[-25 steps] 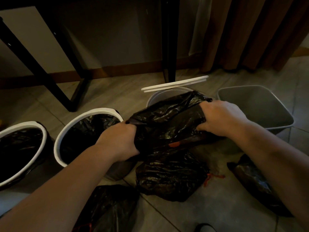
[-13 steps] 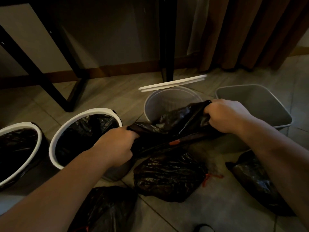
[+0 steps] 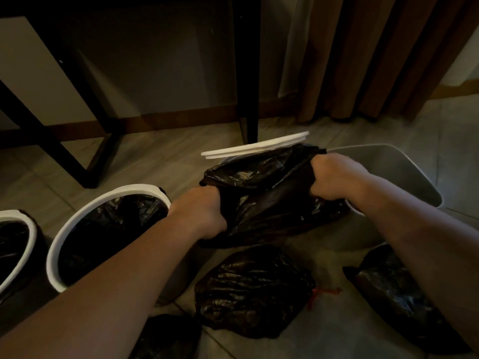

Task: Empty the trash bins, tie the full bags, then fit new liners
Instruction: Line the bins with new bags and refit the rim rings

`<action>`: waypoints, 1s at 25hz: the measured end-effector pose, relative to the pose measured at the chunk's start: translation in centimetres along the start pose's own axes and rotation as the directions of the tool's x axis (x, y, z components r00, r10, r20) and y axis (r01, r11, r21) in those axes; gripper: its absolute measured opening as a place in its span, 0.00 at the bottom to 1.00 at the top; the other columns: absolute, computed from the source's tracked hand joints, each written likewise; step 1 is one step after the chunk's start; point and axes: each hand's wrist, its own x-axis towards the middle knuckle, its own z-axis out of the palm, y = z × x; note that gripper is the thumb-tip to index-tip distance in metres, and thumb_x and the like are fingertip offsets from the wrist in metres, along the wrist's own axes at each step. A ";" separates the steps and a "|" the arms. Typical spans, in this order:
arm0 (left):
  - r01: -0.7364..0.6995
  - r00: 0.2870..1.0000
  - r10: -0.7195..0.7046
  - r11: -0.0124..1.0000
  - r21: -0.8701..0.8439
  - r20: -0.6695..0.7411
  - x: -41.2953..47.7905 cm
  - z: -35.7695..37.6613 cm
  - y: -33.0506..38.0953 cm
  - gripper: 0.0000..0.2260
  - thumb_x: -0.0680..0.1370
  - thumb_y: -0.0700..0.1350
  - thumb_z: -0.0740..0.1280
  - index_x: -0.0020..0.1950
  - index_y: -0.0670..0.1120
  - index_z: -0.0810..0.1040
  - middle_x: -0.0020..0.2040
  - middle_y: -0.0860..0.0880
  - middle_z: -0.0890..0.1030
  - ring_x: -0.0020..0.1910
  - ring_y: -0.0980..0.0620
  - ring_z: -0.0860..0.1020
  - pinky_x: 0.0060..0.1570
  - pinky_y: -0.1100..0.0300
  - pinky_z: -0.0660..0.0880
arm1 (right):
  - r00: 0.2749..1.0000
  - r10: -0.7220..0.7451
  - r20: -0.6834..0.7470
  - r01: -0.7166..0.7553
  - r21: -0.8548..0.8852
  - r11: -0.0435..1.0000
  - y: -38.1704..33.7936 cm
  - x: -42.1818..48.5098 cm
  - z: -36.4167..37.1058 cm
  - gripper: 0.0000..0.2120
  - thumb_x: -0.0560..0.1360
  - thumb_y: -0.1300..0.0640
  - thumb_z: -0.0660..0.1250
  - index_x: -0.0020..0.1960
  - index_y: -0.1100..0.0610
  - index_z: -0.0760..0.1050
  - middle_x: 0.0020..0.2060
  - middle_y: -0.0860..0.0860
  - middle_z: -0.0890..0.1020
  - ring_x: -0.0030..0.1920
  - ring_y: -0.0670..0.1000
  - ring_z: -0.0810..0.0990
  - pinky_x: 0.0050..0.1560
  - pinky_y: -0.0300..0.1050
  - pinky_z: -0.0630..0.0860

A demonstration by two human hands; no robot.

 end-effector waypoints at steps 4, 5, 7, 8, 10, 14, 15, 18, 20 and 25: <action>0.060 0.996 -0.031 0.931 -0.359 0.087 4.3 1.3 1.6 0.13 0.74 0.51 0.77 0.50 0.50 0.74 0.47 0.49 0.79 0.45 0.50 0.79 0.35 0.58 0.73 | 0.981 -0.028 0.190 -0.078 0.529 0.845 -1.8 3.5 2.6 0.13 0.72 0.52 0.81 0.52 0.50 0.79 0.47 0.48 0.84 0.50 0.50 0.83 0.45 0.44 0.78; 0.086 0.993 -0.040 0.883 -0.461 0.108 5.5 1.5 2.0 0.13 0.75 0.49 0.77 0.53 0.48 0.77 0.49 0.47 0.81 0.46 0.49 0.80 0.36 0.58 0.74 | 0.982 -0.030 0.186 -0.097 0.634 0.767 -2.5 4.2 3.6 0.12 0.73 0.54 0.80 0.53 0.50 0.81 0.48 0.48 0.86 0.51 0.50 0.84 0.48 0.46 0.80; 0.111 0.991 -0.051 0.836 -0.537 0.125 7.8 1.8 2.3 0.17 0.76 0.47 0.77 0.62 0.45 0.79 0.52 0.46 0.82 0.49 0.49 0.80 0.41 0.57 0.77 | 0.989 -0.023 0.144 -0.085 0.697 0.712 -3.6 5.9 5.2 0.10 0.75 0.58 0.77 0.56 0.52 0.82 0.51 0.51 0.85 0.52 0.52 0.84 0.51 0.49 0.83; 0.108 0.991 -0.051 0.843 -0.527 0.122 8.8 2.0 2.3 0.19 0.77 0.47 0.77 0.65 0.45 0.78 0.55 0.46 0.81 0.52 0.48 0.80 0.46 0.55 0.78 | 0.992 -0.031 0.124 -0.057 0.651 0.757 -4.1 6.7 5.7 0.09 0.76 0.59 0.74 0.56 0.55 0.81 0.51 0.52 0.84 0.51 0.52 0.83 0.48 0.47 0.82; 0.099 0.990 -0.046 0.900 -0.424 0.134 10.5 2.5 2.8 0.20 0.78 0.48 0.75 0.67 0.44 0.76 0.58 0.46 0.78 0.58 0.44 0.79 0.53 0.54 0.77 | 0.988 -0.063 0.137 -0.018 0.520 0.854 -4.4 7.6 6.4 0.09 0.78 0.59 0.69 0.58 0.55 0.77 0.52 0.50 0.80 0.48 0.50 0.79 0.39 0.42 0.75; -0.009 0.982 0.042 0.985 -0.171 0.186 13.2 3.5 5.1 0.05 0.82 0.45 0.67 0.55 0.45 0.74 0.52 0.45 0.75 0.50 0.45 0.76 0.49 0.55 0.71 | 0.952 -0.132 0.278 0.016 0.384 0.923 -5.3 10.2 6.6 0.19 0.82 0.57 0.63 0.72 0.55 0.74 0.57 0.52 0.76 0.46 0.49 0.76 0.35 0.41 0.69; -0.039 0.986 0.065 0.986 -0.163 0.155 14.0 3.8 5.5 0.04 0.82 0.44 0.66 0.54 0.45 0.75 0.52 0.43 0.78 0.50 0.44 0.77 0.49 0.54 0.72 | 0.950 -0.148 0.275 0.034 0.382 0.923 -5.5 10.8 6.4 0.18 0.82 0.57 0.62 0.71 0.55 0.74 0.58 0.52 0.77 0.48 0.50 0.77 0.35 0.41 0.70; -0.081 0.995 0.093 0.973 -0.215 0.045 16.5 4.6 6.0 0.10 0.82 0.42 0.65 0.61 0.41 0.80 0.62 0.37 0.81 0.61 0.38 0.80 0.57 0.51 0.74 | 0.971 -0.147 0.188 0.036 0.495 0.868 -6.2 12.5 6.3 0.13 0.81 0.57 0.63 0.64 0.51 0.78 0.60 0.55 0.81 0.55 0.56 0.82 0.47 0.49 0.82; -0.012 0.993 0.038 0.976 -0.219 0.116 17.8 5.3 5.9 0.16 0.83 0.42 0.66 0.70 0.40 0.77 0.70 0.36 0.77 0.68 0.36 0.76 0.65 0.48 0.73 | 0.953 -0.134 0.273 0.002 0.435 0.901 -6.7 13.2 6.7 0.19 0.82 0.56 0.62 0.73 0.53 0.74 0.69 0.57 0.77 0.64 0.59 0.79 0.56 0.48 0.78; -0.023 0.904 -0.018 0.996 0.091 0.426 17.8 6.9 6.2 0.15 0.84 0.42 0.65 0.70 0.39 0.78 0.70 0.39 0.79 0.69 0.40 0.78 0.62 0.52 0.73 | 0.891 -0.135 0.434 0.040 0.220 0.975 -6.5 14.0 8.8 0.19 0.84 0.57 0.61 0.73 0.59 0.73 0.67 0.59 0.77 0.58 0.58 0.78 0.52 0.48 0.74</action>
